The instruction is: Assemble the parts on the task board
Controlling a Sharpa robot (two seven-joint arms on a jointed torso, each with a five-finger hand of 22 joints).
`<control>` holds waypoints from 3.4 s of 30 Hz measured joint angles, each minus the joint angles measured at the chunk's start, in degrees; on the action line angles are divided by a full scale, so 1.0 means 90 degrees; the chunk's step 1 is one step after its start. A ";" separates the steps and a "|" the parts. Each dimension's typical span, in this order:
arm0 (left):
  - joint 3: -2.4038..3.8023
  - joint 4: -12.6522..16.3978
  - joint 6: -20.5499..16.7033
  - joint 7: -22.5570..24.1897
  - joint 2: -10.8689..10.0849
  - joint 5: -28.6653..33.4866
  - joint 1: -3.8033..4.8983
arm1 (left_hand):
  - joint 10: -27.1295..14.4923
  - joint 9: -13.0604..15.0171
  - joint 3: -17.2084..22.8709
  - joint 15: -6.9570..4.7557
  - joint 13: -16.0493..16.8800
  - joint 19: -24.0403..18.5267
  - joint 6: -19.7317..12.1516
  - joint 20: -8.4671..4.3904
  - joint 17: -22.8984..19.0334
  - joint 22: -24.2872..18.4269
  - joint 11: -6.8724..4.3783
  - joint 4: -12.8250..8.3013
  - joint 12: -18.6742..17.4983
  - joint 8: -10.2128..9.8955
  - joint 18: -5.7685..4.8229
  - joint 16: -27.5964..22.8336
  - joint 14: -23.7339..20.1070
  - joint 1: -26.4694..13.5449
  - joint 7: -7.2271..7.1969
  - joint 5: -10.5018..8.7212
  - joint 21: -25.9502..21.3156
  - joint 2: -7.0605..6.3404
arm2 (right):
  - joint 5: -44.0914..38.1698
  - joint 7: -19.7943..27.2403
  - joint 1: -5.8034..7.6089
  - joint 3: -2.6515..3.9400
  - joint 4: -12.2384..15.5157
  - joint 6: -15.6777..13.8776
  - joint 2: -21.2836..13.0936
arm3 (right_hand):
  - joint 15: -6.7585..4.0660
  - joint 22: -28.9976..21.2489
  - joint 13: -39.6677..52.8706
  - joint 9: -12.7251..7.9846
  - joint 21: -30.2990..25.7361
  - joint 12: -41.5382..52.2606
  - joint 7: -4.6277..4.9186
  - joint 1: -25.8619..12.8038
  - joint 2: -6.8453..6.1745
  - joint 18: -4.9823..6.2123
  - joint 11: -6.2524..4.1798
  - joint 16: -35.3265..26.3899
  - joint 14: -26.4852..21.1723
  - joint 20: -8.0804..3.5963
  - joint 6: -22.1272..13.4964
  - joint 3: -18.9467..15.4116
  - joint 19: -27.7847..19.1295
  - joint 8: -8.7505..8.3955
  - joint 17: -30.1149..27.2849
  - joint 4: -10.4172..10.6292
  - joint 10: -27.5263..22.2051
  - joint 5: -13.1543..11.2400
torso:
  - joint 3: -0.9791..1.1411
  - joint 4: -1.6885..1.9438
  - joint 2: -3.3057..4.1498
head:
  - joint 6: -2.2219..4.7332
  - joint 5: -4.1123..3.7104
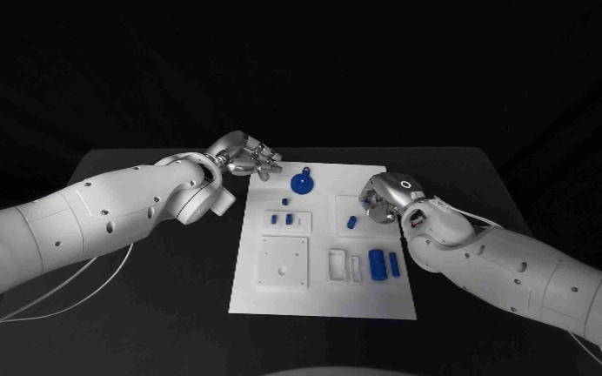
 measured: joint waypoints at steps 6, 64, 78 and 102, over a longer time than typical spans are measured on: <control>0.0000 -0.0018 0.0010 -0.0003 0.0000 0.0001 0.0000 | 0.0000 0.0000 0.0000 0.0000 0.0000 0.0000 0.0000 0.0000 0.0000 0.0000 0.0000 0.0000 0.0000 0.0000 0.0000 0.0000 0.0000 0.0000 0.0000 0.0000 0.0000 0.0000 | -0.0016 -0.0028 0.0058 0.0022 0.0110 -0.0001 -0.0062 | 0.0001 -0.0001 0.0000 0.0006 0.0031 0.0010 0.0005 0.0008 0.0007 -0.0046 0.0011 -0.0019 0.0002 -0.0029 0.0037 -0.0018 0.0032 0.0000 0.0018 0.0017 0.0015 -0.0001 | -0.0003 0.0002 -0.0001 | 0.0010 -0.0004; 0.0001 -0.0542 0.0262 -0.0070 0.0495 -0.0013 0.0003 | -0.0022 0.0000 0.0001 0.0045 0.0000 0.0000 -0.0046 0.0000 0.0000 -0.0060 0.0022 0.0069 0.0000 0.0000 0.0000 0.0000 -0.0045 -0.0026 0.0046 0.0054 0.0000 0.0026 | 0.0363 0.0264 -0.0146 -0.0089 0.1789 0.0388 0.0448 | -0.0009 -0.0002 0.0000 0.0022 0.0028 0.0002 0.0003 0.0041 -0.0013 -0.0101 -0.0010 -0.0075 0.0034 -0.0018 0.0042 -0.0080 0.0087 0.0000 0.0089 0.0027 0.0006 0.0025 | -0.0029 0.0054 -0.0027 | -0.0028 0.0728; 0.0000 -0.0582 0.0608 -0.0021 0.0530 -0.0054 0.0003 | -0.0068 0.0000 0.0001 0.0045 0.0000 -0.0023 -0.0046 0.0022 0.0000 -0.0028 0.0068 0.0069 0.0000 0.0000 0.0000 0.0000 -0.0045 -0.0026 0.0046 0.0053 0.0000 0.0026 | 0.0074 0.0327 -0.0415 -0.0201 0.1730 0.0289 0.0523 | -0.0020 -0.0003 0.0000 0.0035 0.0025 0.0002 0.0004 0.0040 -0.0014 -0.0100 -0.0006 -0.0075 0.0049 -0.0020 0.0040 -0.0052 0.0089 0.0000 0.0098 -0.0004 0.0010 0.0006 | -0.0029 0.0042 -0.0031 | -0.0102 0.0933; -0.0001 -0.0633 0.0751 0.0098 0.0510 -0.0119 0.0001 | -0.0091 0.0000 0.0001 0.0069 0.0000 -0.0045 -0.0069 0.0045 -0.0006 -0.0061 0.0045 0.0068 0.0000 0.0000 0.0000 0.0000 -0.0070 -0.0026 0.0068 0.0052 0.0000 0.0026 | -0.0750 0.0194 -0.0708 -0.0342 0.1666 -0.0598 0.0404 | -0.0041 -0.0003 0.0000 0.0039 0.0047 -0.0016 -0.0037 0.0067 -0.0124 -0.0034 0.0023 -0.0116 0.0136 -0.0051 0.0124 0.0136 0.0144 0.0000 0.0105 0.0096 0.0041 0.0031 | -0.0035 0.0042 -0.0029 | -0.0234 0.1136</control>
